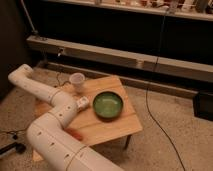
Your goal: Place the white sponge in the ceramic cup
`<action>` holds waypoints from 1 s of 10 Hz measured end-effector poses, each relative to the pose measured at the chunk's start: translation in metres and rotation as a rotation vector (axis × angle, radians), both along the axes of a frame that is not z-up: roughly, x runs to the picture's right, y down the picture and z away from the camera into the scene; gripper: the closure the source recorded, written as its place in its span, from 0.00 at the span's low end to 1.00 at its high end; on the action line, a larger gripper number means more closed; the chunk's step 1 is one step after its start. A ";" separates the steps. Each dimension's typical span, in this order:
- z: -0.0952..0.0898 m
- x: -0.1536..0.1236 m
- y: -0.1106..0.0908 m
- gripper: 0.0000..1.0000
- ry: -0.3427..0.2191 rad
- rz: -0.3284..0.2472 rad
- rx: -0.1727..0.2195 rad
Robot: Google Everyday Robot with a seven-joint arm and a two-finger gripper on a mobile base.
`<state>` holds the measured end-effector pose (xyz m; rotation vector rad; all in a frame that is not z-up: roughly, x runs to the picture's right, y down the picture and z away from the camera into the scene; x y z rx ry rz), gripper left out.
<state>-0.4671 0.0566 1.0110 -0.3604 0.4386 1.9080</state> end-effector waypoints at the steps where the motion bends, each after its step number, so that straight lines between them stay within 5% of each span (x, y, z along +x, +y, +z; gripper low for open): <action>1: 0.001 0.001 0.000 0.91 0.004 -0.006 0.003; 2: 0.001 0.003 0.000 0.99 0.009 -0.012 0.003; 5: -0.009 0.012 -0.012 1.00 0.036 -0.031 0.009; 10: -0.072 0.015 -0.108 1.00 0.036 -0.018 0.138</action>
